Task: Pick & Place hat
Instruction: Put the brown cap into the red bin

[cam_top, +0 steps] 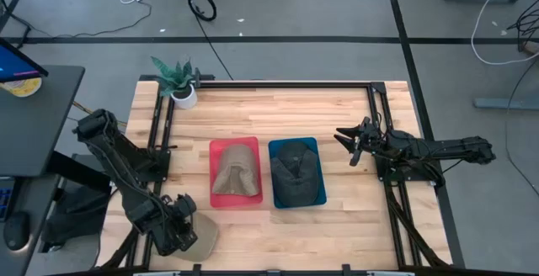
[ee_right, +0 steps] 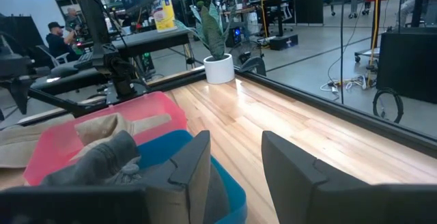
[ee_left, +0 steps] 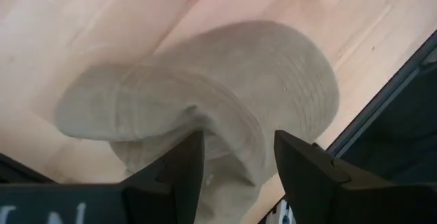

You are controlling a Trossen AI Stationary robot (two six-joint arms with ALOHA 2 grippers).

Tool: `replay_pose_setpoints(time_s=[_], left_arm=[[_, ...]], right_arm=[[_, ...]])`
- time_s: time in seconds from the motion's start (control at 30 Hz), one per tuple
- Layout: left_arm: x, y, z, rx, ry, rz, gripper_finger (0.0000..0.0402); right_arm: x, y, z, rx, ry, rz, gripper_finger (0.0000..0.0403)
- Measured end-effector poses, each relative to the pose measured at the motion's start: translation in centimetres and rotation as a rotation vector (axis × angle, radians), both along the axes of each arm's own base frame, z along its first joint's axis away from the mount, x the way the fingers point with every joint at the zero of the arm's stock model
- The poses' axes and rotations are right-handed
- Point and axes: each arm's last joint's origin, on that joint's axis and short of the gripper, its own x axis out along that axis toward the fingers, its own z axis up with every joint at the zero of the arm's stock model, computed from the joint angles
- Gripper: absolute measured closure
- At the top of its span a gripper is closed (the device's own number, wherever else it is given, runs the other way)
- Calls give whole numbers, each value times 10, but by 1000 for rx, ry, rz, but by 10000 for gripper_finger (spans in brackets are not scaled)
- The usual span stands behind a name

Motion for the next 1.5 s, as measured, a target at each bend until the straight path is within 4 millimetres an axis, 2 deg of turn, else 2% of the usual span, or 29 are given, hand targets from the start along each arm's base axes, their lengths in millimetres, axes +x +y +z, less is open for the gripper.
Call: replay_pose_setpoints(time_s=[0.23, 0.53, 1.1, 1.23, 1.4, 1.5], left_arm=[[6, -13, -14, -45, 49, 6, 220], [2, -21, -25, -22, 97, 10, 220], [12, -35, -52, 22, 84, -22, 222], [13, -37, -52, 12, 64, -38, 258], [16, -41, -50, -3, 17, -114, 371], [17, -41, -50, -1, 9, -133, 388]], right_arm=[[0, 0, 0, 0, 0, 0, 266], [0, 0, 0, 0, 0, 0, 266], [0, 0, 0, 0, 0, 0, 266], [0, 0, 0, 0, 0, 0, 266], [0, 0, 0, 0, 0, 0, 266], [0, 0, 0, 0, 0, 0, 266]])
